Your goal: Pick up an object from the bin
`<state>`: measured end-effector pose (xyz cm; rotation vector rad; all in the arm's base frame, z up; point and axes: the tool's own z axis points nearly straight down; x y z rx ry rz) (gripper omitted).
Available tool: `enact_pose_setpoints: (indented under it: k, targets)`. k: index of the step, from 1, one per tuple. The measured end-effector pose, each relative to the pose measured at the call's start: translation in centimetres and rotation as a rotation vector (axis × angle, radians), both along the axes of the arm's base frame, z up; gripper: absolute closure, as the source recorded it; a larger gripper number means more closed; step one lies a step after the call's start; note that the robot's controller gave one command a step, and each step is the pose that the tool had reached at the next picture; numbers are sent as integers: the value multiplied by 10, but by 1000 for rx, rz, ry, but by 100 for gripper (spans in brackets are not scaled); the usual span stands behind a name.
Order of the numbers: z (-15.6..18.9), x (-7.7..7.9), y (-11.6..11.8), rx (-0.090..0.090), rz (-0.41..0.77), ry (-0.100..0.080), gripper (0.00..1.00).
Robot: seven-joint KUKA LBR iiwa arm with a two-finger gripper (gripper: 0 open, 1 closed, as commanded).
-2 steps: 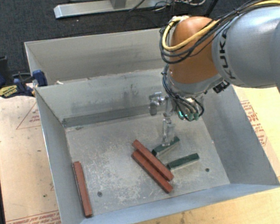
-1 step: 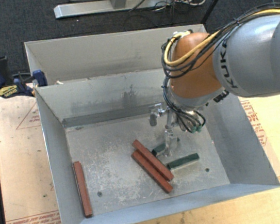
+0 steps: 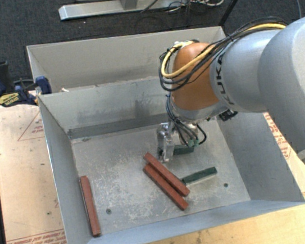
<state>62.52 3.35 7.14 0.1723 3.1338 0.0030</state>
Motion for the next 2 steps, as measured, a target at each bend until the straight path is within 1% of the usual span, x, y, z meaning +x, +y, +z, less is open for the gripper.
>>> enact_pose_setpoints:
  k: [1, 2]
  targets:
    - [0, 0, 0, 0, 0, 0, 100]
    - [160, -18, 6, -1, 47, -4, 100]
